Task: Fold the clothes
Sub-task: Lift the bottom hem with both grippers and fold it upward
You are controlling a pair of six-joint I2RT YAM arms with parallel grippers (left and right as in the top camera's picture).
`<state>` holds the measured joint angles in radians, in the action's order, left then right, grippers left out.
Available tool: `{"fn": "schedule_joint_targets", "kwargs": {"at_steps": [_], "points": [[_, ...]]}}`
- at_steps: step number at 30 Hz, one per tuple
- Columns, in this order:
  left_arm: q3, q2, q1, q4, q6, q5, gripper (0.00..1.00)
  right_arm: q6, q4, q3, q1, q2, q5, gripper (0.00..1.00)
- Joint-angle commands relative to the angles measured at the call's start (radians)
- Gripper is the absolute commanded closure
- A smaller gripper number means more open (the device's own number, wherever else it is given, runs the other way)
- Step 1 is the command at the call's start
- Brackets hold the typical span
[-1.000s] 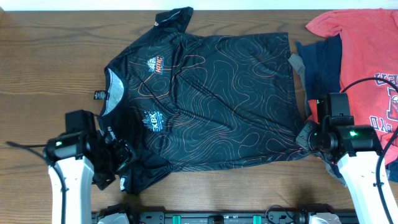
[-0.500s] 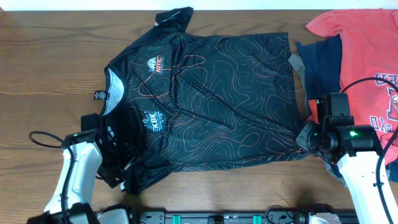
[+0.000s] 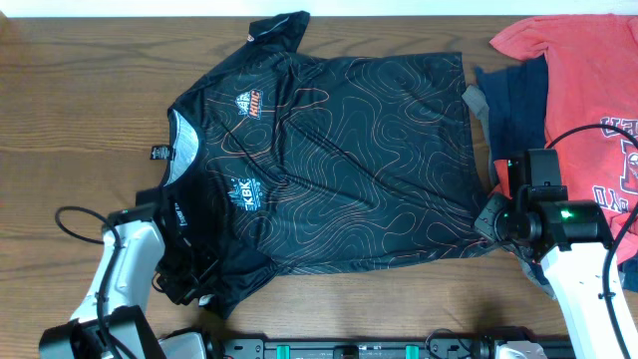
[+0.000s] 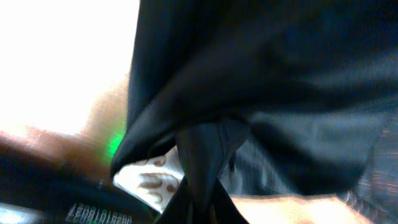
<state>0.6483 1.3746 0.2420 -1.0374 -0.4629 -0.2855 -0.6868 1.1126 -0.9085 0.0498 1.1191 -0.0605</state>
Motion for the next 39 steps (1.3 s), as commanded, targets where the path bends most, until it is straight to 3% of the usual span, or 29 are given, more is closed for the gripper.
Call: {"fn": "schedule_joint_targets", "kwargs": {"at_steps": [1,9,18,22,27,31,39], "points": [[0.114,-0.035,0.005,-0.069,0.062,-0.001,0.94,0.016,0.007,-0.021,0.0,0.002,-0.018,0.99],[0.315,-0.169,0.136,-0.251,0.109,0.016,0.94,0.016,0.071,-0.021,0.0,0.002,-0.018,0.99],[0.341,-0.301,0.404,-0.319,0.156,-0.04,0.94,0.015,0.101,-0.021,0.0,0.002,-0.018,0.99],[0.341,-0.342,0.454,-0.317,0.156,-0.096,0.94,0.015,0.117,-0.021,0.0,0.002,-0.008,0.99],[0.341,-0.361,0.454,-0.228,0.156,-0.227,0.94,0.016,0.092,-0.021,0.004,0.006,0.002,0.99],[0.341,-0.357,0.447,-0.036,0.149,-0.392,0.94,0.076,-0.037,-0.021,0.004,0.036,0.005,0.99],[0.34,-0.261,0.331,0.27,0.145,-0.41,0.94,0.117,-0.308,-0.021,0.004,0.163,0.01,0.99]]}}
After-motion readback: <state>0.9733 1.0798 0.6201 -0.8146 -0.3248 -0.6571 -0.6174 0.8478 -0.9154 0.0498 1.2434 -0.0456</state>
